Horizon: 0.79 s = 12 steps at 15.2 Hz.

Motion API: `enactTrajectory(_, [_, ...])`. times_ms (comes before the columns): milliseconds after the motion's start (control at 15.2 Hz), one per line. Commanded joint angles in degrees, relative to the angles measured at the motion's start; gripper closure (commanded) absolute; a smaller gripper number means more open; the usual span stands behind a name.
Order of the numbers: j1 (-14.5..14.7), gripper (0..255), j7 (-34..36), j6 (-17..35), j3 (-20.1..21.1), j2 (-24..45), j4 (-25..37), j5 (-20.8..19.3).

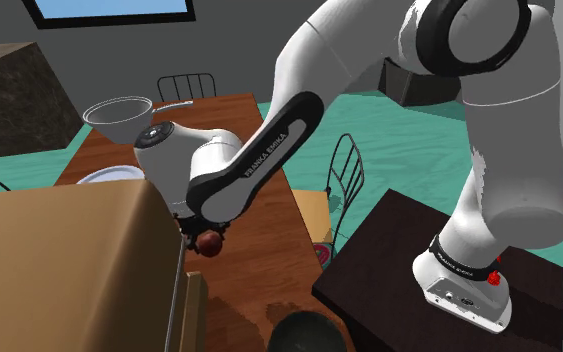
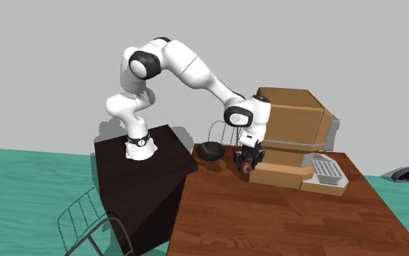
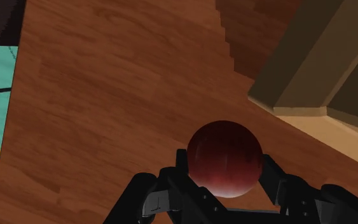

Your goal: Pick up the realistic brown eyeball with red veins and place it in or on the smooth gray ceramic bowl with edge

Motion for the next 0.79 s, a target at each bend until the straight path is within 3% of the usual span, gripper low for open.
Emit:
enactTrajectory(0, [0.9,255,1.5,1.8,1.8,-2.8,-6.3,0.7])
enactTrajectory(726, [3.2,255,8.7,9.6,8.4,-17.8,-27.8,7.5])
